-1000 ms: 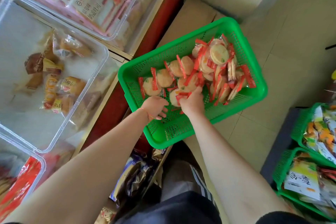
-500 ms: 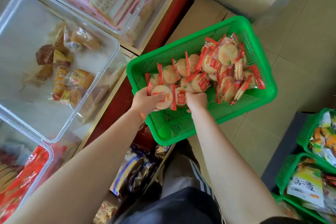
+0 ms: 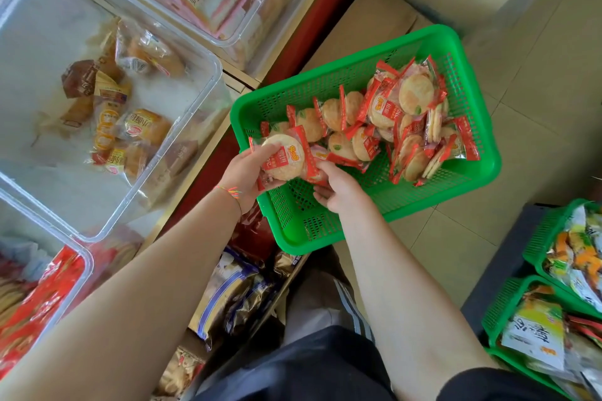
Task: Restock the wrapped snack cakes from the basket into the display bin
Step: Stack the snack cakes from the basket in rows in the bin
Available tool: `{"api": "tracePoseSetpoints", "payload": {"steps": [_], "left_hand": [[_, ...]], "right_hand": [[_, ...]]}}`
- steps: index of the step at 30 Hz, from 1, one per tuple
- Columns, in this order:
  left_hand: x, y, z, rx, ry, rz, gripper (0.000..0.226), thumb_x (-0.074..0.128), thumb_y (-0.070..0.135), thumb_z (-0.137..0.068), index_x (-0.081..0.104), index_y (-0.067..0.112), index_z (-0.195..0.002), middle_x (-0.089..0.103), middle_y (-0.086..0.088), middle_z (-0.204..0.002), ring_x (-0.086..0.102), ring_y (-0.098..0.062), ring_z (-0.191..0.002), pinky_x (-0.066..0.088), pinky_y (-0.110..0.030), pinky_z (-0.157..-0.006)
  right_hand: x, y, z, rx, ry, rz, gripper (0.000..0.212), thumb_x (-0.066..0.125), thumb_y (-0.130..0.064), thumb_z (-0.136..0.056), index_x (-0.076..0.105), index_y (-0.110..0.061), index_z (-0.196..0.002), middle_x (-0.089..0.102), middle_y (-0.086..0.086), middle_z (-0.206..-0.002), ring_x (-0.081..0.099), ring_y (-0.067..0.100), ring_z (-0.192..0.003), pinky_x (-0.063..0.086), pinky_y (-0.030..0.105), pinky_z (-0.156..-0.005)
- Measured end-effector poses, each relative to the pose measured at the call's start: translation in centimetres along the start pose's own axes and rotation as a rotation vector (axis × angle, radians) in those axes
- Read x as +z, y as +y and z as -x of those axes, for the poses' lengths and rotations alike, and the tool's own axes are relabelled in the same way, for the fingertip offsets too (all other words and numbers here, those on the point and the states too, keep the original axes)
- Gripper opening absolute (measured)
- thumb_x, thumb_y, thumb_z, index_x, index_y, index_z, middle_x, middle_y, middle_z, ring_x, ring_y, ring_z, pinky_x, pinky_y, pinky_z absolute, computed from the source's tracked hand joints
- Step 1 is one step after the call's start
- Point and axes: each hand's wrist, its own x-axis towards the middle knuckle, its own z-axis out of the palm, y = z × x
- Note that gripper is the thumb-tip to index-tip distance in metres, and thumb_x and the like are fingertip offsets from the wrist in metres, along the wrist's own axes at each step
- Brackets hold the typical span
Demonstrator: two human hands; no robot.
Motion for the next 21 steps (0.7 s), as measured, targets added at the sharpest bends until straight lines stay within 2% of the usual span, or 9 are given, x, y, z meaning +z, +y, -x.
{"api": "tracePoseSetpoints", "payload": {"steps": [3,5,8,10,12,14,17,20,21], "left_hand": [[0.0,0.2,0.4,-0.004,-0.020,0.005,0.029,0.072,0.031,-0.085,0.069,0.010,-0.105,0.074,-0.008,-0.102,0.070,-0.018,-0.084,0.059,-0.031,-0.071],[0.0,0.3,0.8,0.001,-0.036,-0.002,0.033,0.073,0.030,-0.083,0.070,0.008,-0.108,0.073,-0.010,-0.106,0.069,-0.019,-0.086,0.058,-0.032,-0.078],[-0.4,0.5,1.7,0.035,-0.029,-0.033,0.025,0.072,0.024,-0.083,0.068,0.011,-0.105,0.072,-0.006,-0.093,0.066,-0.013,-0.071,0.052,-0.024,-0.062],[-1.2,0.7,2.5,0.045,-0.037,-0.079,0.014,0.071,0.021,-0.082,0.066,0.019,-0.095,0.071,-0.002,-0.089,0.063,-0.013,-0.072,0.048,-0.028,-0.068],[-2.5,0.6,3.5,0.060,-0.064,-0.139,0.014,0.070,0.016,-0.082,0.063,0.022,-0.092,0.072,0.000,-0.085,0.065,-0.011,-0.069,0.049,-0.031,-0.071],[-4.1,0.3,4.8,0.067,-0.113,-0.156,0.022,0.067,0.008,-0.083,0.058,0.018,-0.100,0.074,-0.003,-0.089,0.069,-0.015,-0.074,0.054,-0.037,-0.081],[-6.8,-0.7,7.3,0.077,-0.208,-0.169,0.038,0.066,0.001,-0.081,0.055,0.018,-0.114,0.073,-0.007,-0.100,0.072,-0.024,-0.088,0.057,-0.041,-0.084],[-9.9,-1.7,9.7,0.081,-0.229,-0.132,0.047,0.066,-0.002,-0.081,0.054,0.024,-0.118,0.071,-0.005,-0.099,0.071,-0.025,-0.088,0.057,-0.044,-0.083],[-10.8,-1.9,10.6,0.092,-0.238,-0.109,0.046,0.067,0.001,-0.082,0.055,0.026,-0.118,0.072,-0.005,-0.098,0.071,-0.025,-0.087,0.058,-0.042,-0.081]], "right_hand": [[-0.3,0.3,0.9,-0.025,-0.136,0.052,0.011,0.066,-0.021,-0.090,0.061,-0.019,-0.100,0.069,0.009,-0.106,0.065,0.024,-0.098,0.056,0.033,-0.079],[-0.9,1.1,1.5,-0.038,-0.201,0.129,0.010,0.061,-0.013,-0.090,0.061,-0.018,-0.100,0.069,0.008,-0.101,0.066,0.022,-0.094,0.055,0.035,-0.079],[-1.9,2.3,2.5,-0.091,-0.325,0.190,0.030,0.058,-0.004,-0.089,0.057,-0.019,-0.115,0.067,0.008,-0.105,0.064,0.025,-0.097,0.052,0.040,-0.081],[-2.2,2.8,3.4,-0.155,-0.386,0.199,0.034,0.061,-0.007,-0.089,0.058,-0.023,-0.119,0.069,0.007,-0.106,0.063,0.024,-0.100,0.049,0.039,-0.082],[-2.1,2.9,4.5,-0.218,-0.390,0.206,0.035,0.068,-0.019,-0.088,0.059,-0.019,-0.122,0.070,0.009,-0.111,0.064,0.026,-0.103,0.047,0.042,-0.088],[-1.7,2.9,5.5,-0.272,-0.383,0.197,0.047,0.070,-0.028,-0.087,0.057,-0.012,-0.130,0.067,0.014,-0.121,0.063,0.031,-0.111,0.047,0.045,-0.096],[-0.2,2.9,7.5,-0.352,-0.333,0.227,0.043,0.068,-0.028,-0.090,0.060,-0.010,-0.128,0.068,0.015,-0.119,0.065,0.030,-0.109,0.054,0.042,-0.089],[1.9,3.9,10.0,-0.420,-0.279,0.319,0.034,0.067,-0.023,-0.091,0.062,-0.011,-0.122,0.071,0.014,-0.113,0.069,0.029,-0.100,0.054,0.044,-0.089],[2.8,4.3,10.9,-0.441,-0.294,0.347,0.029,0.065,-0.019,-0.092,0.061,-0.012,-0.119,0.071,0.014,-0.110,0.070,0.027,-0.094,0.056,0.042,-0.084]]}}
